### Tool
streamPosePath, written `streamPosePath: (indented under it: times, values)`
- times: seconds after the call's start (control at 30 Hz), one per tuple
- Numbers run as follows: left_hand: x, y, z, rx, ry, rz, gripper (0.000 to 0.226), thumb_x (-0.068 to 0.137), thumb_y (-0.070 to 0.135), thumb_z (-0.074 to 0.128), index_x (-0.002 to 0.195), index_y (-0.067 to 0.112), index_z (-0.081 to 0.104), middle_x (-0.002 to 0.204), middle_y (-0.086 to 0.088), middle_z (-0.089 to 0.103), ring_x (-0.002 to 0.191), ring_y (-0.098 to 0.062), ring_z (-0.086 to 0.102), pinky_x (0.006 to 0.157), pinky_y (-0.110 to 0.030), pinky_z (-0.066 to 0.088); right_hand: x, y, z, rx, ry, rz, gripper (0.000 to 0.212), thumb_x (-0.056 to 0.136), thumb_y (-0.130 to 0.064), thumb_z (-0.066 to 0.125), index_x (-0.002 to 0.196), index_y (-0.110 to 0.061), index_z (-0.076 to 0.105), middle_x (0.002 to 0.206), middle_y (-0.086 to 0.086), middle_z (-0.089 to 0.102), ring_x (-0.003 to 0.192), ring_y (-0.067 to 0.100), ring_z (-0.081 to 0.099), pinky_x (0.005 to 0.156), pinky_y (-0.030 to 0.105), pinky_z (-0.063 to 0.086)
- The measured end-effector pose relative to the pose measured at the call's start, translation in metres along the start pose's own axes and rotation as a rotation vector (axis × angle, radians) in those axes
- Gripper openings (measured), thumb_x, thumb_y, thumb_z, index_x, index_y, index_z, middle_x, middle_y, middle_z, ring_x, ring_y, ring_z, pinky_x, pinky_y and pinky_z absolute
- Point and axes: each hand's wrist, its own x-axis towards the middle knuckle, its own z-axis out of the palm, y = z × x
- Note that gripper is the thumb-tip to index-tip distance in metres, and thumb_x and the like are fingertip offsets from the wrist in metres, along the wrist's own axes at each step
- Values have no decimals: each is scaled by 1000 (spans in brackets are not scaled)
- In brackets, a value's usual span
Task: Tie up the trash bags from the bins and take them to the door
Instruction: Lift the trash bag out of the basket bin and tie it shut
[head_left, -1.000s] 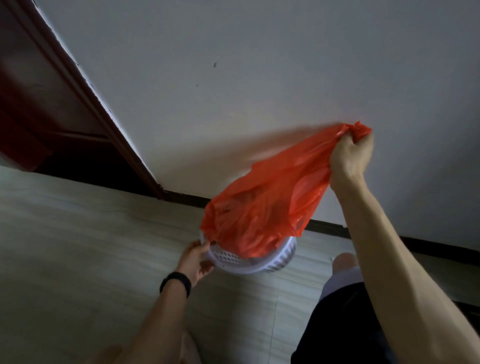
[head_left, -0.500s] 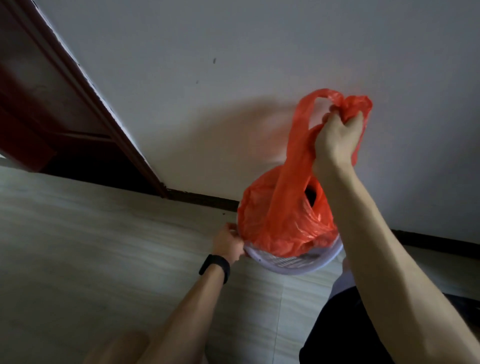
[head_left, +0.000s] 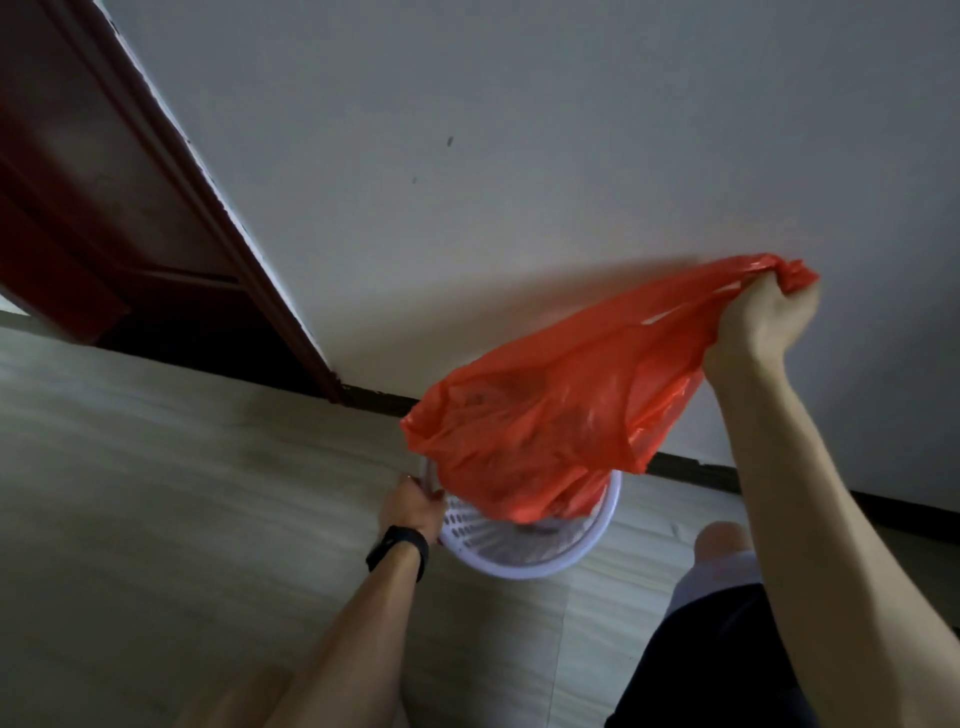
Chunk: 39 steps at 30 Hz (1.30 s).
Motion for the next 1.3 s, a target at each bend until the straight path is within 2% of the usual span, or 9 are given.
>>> streamPosePath:
  times: [0.2, 0.33, 0.53, 0.7, 0.83, 0.93, 1.17, 1.23, 1.3]
  values:
    - [3, 5, 12, -342, -85, -145, 24, 87, 17, 68, 97, -4, 62, 83, -21, 70, 63, -30, 68, 52, -35, 57, -37, -24, 20, 10, -143, -67, 21, 97, -9, 42, 112, -19, 52, 100, -8, 58, 95, 5, 57, 92, 15, 44]
    - [-10, 17, 17, -596, -267, -222, 22, 94, 13, 62, 110, 0, 53, 107, -23, 62, 87, -37, 65, 52, -40, 59, -60, -48, 35, 46, -176, -160, 40, 89, -22, 43, 128, -14, 51, 128, 11, 61, 123, 24, 58, 113, 39, 40]
    - [-15, 13, 5, -325, -477, -169, 23, 103, 30, 44, 122, 18, 44, 116, -4, 53, 97, -28, 67, 82, -41, 52, -90, -80, 62, 82, -346, -237, 43, 98, -14, 43, 139, -6, 46, 132, 1, 57, 125, 13, 53, 115, 27, 36]
    - [3, 34, -20, -114, -348, 26, 23, 97, 34, 51, 109, 15, 50, 111, -4, 58, 101, -26, 55, 89, -33, 44, -113, -78, 81, 48, -486, -242, 29, 100, -3, 42, 121, -22, 42, 100, -31, 46, 85, -35, 47, 83, -6, 28]
    - [19, 61, -59, -41, -178, 116, 50, 93, 35, 57, 137, 14, 47, 133, -10, 58, 119, -30, 57, 91, -30, 44, -133, -76, 90, 23, -559, -253, 19, 94, -14, 42, 107, -27, 49, 85, -17, 54, 76, -9, 54, 83, 17, 44]
    - [26, 72, -101, -152, -58, 215, 48, 88, 33, 62, 130, 14, 50, 122, -13, 65, 109, -31, 63, 96, -39, 50, -150, -80, 103, 42, -656, -262, 14, 92, -18, 43, 92, -30, 50, 74, -15, 51, 67, 6, 49, 73, 36, 46]
    - [-22, 93, -204, -356, 81, 437, 30, 87, 40, 63, 114, 27, 58, 108, 3, 70, 96, -13, 68, 91, -41, 56, -198, -85, 133, 113, -852, -258, 17, 97, -17, 47, 94, -33, 52, 83, -18, 57, 79, -3, 56, 85, 23, 48]
    - [-41, 99, -232, -484, 143, 512, 39, 81, 55, 61, 115, 36, 61, 106, 12, 71, 100, -5, 67, 98, -38, 51, -218, -82, 144, 158, -932, -240, 22, 100, -13, 47, 89, -31, 51, 79, -18, 57, 71, -13, 53, 75, 8, 41]
    - [-56, 101, -251, -572, 166, 609, 55, 75, 66, 62, 124, 43, 57, 119, 17, 66, 114, 0, 60, 104, -34, 45, -236, -71, 153, 160, -1007, -215, 18, 100, -15, 48, 89, -29, 51, 72, -17, 57, 65, -8, 52, 71, 15, 44]
